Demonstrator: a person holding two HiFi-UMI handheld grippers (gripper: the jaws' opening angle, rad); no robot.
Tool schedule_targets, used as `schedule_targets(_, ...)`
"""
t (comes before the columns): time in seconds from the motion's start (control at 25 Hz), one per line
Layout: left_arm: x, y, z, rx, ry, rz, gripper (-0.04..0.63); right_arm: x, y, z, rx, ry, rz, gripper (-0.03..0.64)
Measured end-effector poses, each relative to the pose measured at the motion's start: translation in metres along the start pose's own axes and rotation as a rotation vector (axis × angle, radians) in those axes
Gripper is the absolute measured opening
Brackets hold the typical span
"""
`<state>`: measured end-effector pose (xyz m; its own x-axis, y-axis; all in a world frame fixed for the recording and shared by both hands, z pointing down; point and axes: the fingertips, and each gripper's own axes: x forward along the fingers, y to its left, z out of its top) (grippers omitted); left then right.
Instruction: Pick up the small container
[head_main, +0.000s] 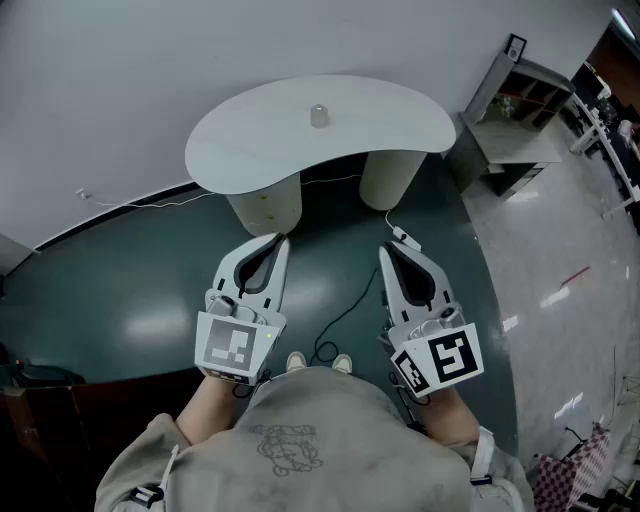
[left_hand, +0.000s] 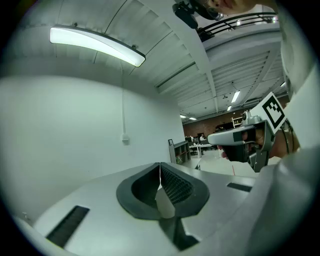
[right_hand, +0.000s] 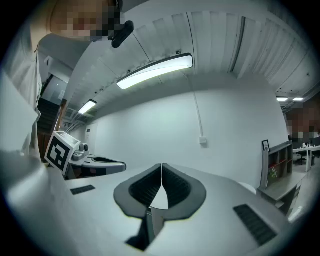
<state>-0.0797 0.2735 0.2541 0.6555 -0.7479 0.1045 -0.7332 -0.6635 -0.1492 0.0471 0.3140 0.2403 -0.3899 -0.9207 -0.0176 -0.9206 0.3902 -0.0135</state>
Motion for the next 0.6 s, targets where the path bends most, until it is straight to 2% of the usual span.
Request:
schedule_targets(0.24,0.004,-0.006,0.004,0.007,-0.001,-0.001,0.018,-0.005,-0.008,0.001,0.044,-0.021,0.005,0.031)
schedule_targets(0.6,0.004,-0.018,0.005,0.024,0.002,0.006,0.018,-0.014,-0.014,-0.001,0.042,-0.020,0.013,0.031)
